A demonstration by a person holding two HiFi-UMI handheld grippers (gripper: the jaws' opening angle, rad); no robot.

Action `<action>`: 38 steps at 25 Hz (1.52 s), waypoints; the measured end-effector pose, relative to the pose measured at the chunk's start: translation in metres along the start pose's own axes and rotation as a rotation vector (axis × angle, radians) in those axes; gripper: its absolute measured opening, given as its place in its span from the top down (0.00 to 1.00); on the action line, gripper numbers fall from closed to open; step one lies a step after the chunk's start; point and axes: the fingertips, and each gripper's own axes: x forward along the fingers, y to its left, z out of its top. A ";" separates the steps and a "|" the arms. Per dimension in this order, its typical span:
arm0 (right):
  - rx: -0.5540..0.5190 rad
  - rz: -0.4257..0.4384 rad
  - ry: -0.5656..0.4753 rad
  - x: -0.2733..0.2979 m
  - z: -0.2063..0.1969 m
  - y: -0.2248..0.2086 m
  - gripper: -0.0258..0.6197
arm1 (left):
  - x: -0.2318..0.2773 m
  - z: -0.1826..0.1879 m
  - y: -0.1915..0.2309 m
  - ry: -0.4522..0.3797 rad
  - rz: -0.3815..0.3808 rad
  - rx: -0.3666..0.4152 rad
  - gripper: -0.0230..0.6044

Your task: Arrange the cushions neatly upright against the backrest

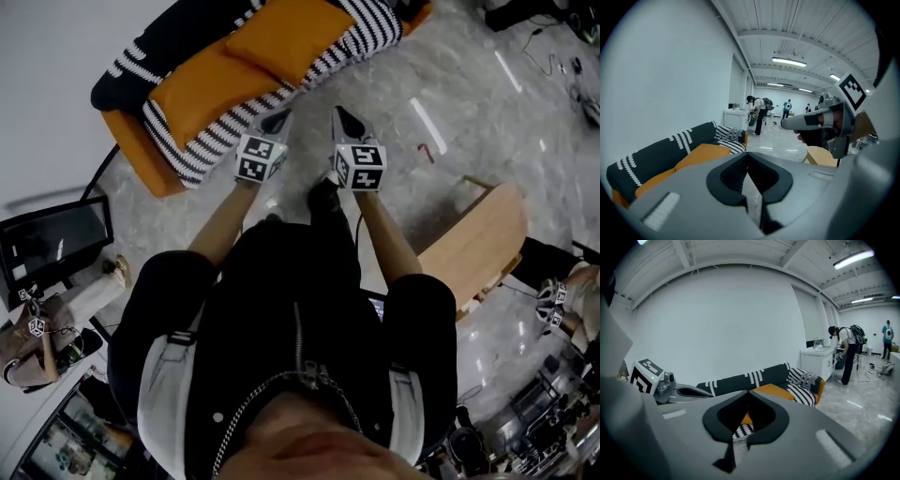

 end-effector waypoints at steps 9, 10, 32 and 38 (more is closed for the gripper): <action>-0.086 0.154 0.043 0.053 0.035 -0.060 0.96 | 0.060 0.016 0.026 0.029 0.153 -0.065 0.95; -0.094 0.165 0.050 0.058 0.037 -0.065 0.96 | 0.065 0.018 0.030 0.032 0.164 -0.074 0.95; -0.261 0.373 0.159 0.264 0.117 -0.152 0.96 | 0.217 0.055 0.149 0.002 0.369 -0.261 0.95; -0.289 0.431 0.183 0.323 0.147 -0.152 0.96 | 0.232 0.066 0.195 0.014 0.439 -0.322 0.95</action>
